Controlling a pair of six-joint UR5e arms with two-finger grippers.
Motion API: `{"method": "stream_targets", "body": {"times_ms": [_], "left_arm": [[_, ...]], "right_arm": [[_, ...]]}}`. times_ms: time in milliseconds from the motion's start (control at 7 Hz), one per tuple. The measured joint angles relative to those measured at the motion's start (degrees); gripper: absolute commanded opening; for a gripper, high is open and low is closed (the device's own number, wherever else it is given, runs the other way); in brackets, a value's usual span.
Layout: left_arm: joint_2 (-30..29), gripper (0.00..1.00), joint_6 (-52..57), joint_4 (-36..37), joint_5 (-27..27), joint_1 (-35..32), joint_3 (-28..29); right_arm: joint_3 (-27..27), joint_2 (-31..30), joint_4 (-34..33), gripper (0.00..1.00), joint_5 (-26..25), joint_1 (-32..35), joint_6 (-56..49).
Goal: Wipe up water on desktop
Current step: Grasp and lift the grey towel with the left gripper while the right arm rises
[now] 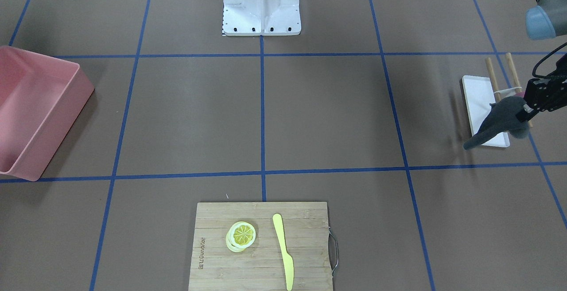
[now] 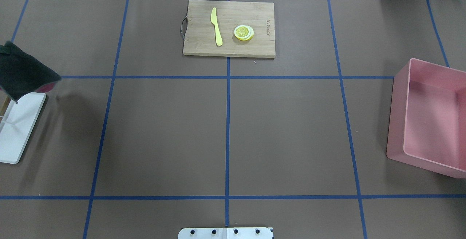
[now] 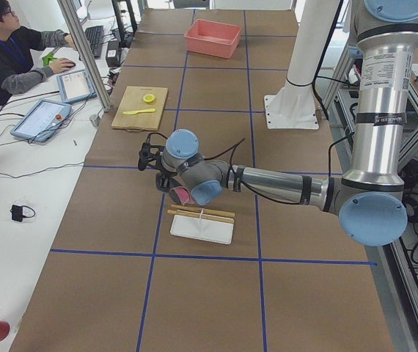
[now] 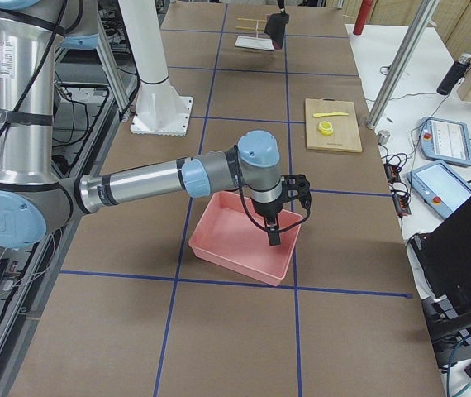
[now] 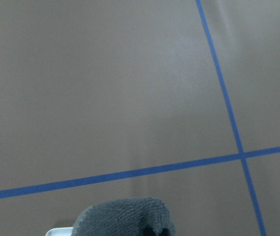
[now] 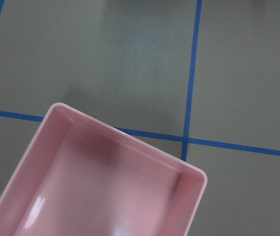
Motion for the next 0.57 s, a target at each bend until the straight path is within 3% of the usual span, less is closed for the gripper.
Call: {"method": "stream_targets", "body": {"times_ms": [143, 571], "left_arm": [[-1.9, 0.0, -5.7, 0.0, -0.1, 0.2, -0.9], [-7.4, 0.0, -23.2, -0.1, -0.2, 3.2, -3.6]], "right_arm": [[2.4, 0.5, 1.3, 0.98, 0.0, -2.8, 4.6], [4.0, 5.7, 14.4, 0.97, -1.1, -15.5, 16.7]]}}
